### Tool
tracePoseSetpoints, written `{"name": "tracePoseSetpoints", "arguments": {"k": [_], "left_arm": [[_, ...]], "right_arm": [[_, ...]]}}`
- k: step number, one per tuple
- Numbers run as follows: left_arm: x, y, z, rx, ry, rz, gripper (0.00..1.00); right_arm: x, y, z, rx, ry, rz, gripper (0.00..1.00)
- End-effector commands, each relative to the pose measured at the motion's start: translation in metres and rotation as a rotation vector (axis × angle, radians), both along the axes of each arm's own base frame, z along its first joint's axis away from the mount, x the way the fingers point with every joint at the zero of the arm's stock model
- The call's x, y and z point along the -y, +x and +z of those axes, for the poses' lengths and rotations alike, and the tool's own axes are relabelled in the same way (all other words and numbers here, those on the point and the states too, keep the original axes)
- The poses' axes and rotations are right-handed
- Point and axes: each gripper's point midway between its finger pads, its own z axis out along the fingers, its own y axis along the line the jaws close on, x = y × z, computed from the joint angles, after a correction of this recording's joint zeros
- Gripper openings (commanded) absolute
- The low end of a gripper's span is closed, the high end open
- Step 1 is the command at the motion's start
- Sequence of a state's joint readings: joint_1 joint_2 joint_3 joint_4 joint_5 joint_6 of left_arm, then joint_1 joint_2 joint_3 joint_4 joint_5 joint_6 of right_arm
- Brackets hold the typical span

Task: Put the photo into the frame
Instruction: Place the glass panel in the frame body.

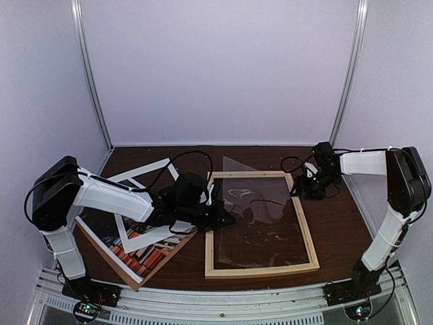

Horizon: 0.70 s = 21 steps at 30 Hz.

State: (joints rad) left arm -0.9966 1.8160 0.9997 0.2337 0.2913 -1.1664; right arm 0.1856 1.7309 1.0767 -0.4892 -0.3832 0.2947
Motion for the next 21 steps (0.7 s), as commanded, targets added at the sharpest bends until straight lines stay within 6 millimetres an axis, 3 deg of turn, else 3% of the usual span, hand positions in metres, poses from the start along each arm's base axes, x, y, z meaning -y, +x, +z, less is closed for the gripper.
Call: {"name": "tracePoseSetpoints", "arguments": {"k": [1,21], "left_arm": [[0.000,0.006,0.027,0.071,-0.073,0.034,0.00],[0.003,0.014,0.019,0.067,-0.071,0.078,0.00]], "right_arm": [[0.003,0.006,0.015,0.039,-0.023,-0.002,0.69],[0.003,0.005,0.020,0.043,-0.020,0.000,0.69]]}}
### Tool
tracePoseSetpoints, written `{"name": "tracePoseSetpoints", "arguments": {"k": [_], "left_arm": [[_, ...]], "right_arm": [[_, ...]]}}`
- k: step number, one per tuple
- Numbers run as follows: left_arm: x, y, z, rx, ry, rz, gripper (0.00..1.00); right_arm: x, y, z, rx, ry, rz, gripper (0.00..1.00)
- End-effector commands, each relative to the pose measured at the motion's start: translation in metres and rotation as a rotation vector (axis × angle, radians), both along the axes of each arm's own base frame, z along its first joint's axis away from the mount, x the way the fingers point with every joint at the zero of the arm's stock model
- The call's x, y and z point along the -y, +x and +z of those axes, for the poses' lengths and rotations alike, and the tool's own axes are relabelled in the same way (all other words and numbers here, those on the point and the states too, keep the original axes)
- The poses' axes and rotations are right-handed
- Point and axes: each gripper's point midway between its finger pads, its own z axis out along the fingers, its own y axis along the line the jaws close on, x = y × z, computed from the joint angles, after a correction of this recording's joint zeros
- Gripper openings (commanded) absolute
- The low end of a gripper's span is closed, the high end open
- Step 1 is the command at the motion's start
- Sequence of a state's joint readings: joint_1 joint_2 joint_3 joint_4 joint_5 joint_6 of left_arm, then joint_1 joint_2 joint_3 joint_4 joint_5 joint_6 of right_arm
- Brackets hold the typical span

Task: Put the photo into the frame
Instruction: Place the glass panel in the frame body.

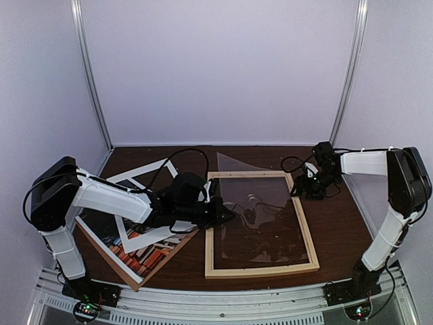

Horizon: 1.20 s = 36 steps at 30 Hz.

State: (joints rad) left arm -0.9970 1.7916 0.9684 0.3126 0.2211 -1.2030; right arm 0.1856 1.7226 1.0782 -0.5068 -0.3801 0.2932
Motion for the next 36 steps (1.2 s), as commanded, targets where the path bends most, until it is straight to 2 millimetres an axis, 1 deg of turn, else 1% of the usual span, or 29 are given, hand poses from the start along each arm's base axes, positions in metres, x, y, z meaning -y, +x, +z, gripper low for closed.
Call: {"name": "tracePoseSetpoints", "arguments": {"k": [1,10,17,24,27,32,36], "left_arm": [[0.005,0.001,0.006,0.027,-0.017,-0.005,0.00],[-0.004,0.000,0.004,0.055,0.047,-0.015,0.00],[0.000,0.000,0.002,0.060,0.056,-0.038,0.00],[0.009,-0.003,0.001,0.048,0.037,-0.071,0.00],[0.010,-0.003,0.004,0.054,0.023,-0.076,0.00],[0.015,-0.003,0.018,0.078,-0.030,-0.090,0.00],[0.017,-0.004,0.021,0.082,-0.040,-0.102,0.00]], "right_arm": [[0.002,0.008,0.018,0.050,-0.015,0.001,0.69],[0.002,0.008,0.016,0.047,-0.017,0.002,0.70],[0.003,0.008,0.018,0.049,-0.020,0.002,0.71],[0.004,0.006,0.013,0.039,-0.024,-0.001,0.71],[0.004,0.005,0.012,0.037,-0.025,-0.001,0.71],[0.005,0.005,0.015,0.043,-0.027,-0.004,0.71],[0.006,0.003,0.014,0.037,-0.028,-0.004,0.71]]}}
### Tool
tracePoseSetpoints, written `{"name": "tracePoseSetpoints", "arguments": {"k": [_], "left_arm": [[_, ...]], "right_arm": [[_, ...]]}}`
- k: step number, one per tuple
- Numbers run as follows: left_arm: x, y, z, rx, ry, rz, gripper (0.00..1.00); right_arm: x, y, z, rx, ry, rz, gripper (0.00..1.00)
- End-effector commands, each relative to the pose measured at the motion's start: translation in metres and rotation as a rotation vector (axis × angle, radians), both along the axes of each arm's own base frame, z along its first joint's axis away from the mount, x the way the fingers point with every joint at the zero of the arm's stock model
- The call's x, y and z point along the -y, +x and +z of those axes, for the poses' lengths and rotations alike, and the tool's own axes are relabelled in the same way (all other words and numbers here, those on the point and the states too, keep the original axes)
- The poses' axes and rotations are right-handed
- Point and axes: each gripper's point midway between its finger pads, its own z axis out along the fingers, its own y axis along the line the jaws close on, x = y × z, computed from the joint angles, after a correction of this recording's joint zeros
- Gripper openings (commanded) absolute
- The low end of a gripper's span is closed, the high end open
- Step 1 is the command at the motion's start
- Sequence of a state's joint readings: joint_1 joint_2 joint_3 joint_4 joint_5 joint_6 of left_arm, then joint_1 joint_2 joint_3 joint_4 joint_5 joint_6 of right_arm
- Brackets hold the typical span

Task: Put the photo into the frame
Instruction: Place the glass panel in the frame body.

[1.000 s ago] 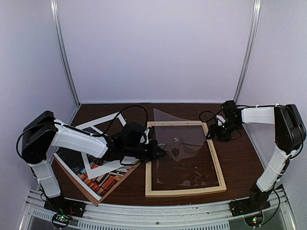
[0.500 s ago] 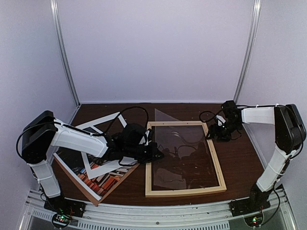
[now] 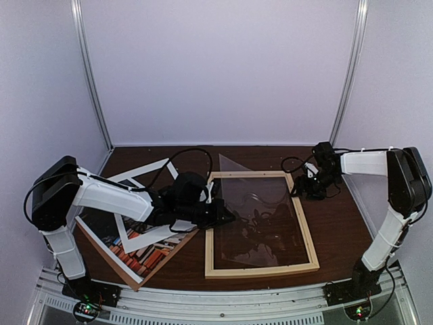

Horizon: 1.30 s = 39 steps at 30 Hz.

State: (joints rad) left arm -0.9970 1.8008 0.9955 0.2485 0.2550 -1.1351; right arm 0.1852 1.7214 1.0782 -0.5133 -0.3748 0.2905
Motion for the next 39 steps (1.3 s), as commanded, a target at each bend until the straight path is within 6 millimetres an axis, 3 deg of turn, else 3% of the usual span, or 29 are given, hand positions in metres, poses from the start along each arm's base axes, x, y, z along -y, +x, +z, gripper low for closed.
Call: {"name": "tracePoseSetpoints", "arguments": {"k": [1,3,9,14,27,39], "left_arm": [[0.016,0.002,0.026,0.061,-0.085,-0.043,0.00],[0.015,0.001,0.024,0.061,-0.076,-0.042,0.02],[0.013,0.002,0.023,0.073,-0.023,-0.054,0.30],[0.006,0.008,0.022,0.074,0.018,-0.052,0.42],[-0.001,0.033,0.001,-0.020,0.012,-0.018,0.57],[-0.015,0.060,-0.012,-0.088,0.001,0.047,0.57]], "right_arm": [[0.005,0.004,0.014,0.040,-0.021,-0.004,0.70],[0.005,0.002,0.011,0.035,-0.020,-0.004,0.70],[0.004,0.001,0.010,0.031,-0.011,-0.005,0.70],[0.003,0.001,0.009,0.030,-0.009,-0.004,0.70],[0.003,0.000,0.006,0.024,-0.008,-0.001,0.70],[0.001,0.000,0.001,0.015,-0.002,0.001,0.69]]}}
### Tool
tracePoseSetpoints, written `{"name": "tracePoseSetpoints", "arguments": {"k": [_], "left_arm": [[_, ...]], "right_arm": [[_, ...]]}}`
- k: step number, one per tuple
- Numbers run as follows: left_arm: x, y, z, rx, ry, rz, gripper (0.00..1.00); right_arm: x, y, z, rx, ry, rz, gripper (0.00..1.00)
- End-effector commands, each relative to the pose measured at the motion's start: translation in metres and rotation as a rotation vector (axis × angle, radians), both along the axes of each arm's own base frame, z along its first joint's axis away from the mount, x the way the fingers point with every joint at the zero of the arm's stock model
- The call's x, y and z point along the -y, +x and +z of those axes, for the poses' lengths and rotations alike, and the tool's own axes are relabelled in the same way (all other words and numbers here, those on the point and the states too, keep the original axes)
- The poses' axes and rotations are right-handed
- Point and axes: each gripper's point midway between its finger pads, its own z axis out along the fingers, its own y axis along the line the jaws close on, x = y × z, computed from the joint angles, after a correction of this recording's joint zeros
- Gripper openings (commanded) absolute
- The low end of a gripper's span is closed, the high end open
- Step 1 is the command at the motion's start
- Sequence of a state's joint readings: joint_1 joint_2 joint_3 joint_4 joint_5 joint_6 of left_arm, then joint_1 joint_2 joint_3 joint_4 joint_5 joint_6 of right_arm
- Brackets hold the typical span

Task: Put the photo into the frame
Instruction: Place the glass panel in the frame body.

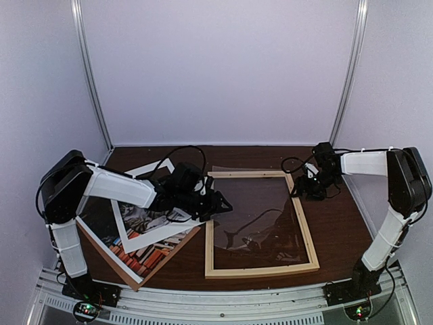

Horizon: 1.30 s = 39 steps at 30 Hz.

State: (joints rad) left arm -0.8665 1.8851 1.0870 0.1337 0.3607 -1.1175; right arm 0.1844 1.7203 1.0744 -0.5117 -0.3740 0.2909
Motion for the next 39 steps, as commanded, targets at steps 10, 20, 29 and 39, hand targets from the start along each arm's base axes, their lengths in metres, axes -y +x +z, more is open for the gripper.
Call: {"name": "tracePoseSetpoints", "arguments": {"k": [10,20,29,39], "left_arm": [[0.005,0.025,-0.002,-0.008,-0.038,0.016,0.33],[0.006,0.025,0.009,-0.012,-0.094,0.021,0.02],[0.013,0.024,0.042,-0.020,-0.225,0.037,0.00],[0.018,0.026,0.073,-0.055,-0.348,0.070,0.00]], "right_arm": [[0.001,0.000,-0.002,0.009,-0.003,0.005,0.69],[0.002,0.001,0.000,0.012,-0.010,0.006,0.69],[0.006,-0.001,0.017,0.038,-0.015,-0.002,0.69],[0.011,-0.003,0.028,0.054,-0.025,-0.014,0.69]]}}
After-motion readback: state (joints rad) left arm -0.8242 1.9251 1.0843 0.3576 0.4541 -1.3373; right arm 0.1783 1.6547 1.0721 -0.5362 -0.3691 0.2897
